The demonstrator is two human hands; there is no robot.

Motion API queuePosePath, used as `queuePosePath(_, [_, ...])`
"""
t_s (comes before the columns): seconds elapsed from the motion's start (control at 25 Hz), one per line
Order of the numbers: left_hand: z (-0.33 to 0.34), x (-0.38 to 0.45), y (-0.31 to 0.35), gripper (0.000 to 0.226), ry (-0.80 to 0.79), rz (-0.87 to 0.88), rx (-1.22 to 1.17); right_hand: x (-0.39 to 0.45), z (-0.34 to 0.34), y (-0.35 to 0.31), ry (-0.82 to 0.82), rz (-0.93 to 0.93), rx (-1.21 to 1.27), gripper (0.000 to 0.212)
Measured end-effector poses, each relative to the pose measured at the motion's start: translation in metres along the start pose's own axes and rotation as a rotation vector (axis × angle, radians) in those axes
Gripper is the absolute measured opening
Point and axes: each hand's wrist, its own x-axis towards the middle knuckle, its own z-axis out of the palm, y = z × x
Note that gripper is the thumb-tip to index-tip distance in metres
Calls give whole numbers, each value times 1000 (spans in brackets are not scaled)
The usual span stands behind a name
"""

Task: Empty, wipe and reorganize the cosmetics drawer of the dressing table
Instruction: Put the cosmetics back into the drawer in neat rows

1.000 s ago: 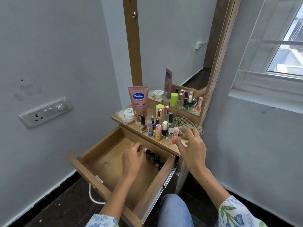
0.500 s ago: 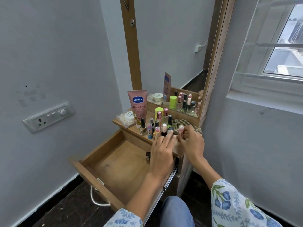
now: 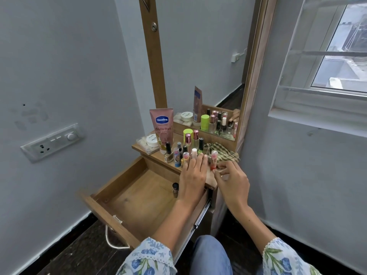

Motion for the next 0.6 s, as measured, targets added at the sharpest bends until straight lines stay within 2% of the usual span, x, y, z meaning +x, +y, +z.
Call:
queuePosePath(0.12, [-1, 4, -4, 36, 83, -13, -104, -3, -2, -2, -8, -15, 6, 10])
queuePosePath(0.24, [-1, 3, -8, 19, 88, 21, -279, -5, -4, -2, -1, -27, 32, 8])
queuePosePath(0.4, [-11, -13, -8, 16, 81, -1, -405, -6, -8, -2, -35, -108, 90, 6])
queuePosePath(0.6, [-36, -43, -23, 23, 136, -160, -597, -1, -4, -6, -160, -241, 41, 11])
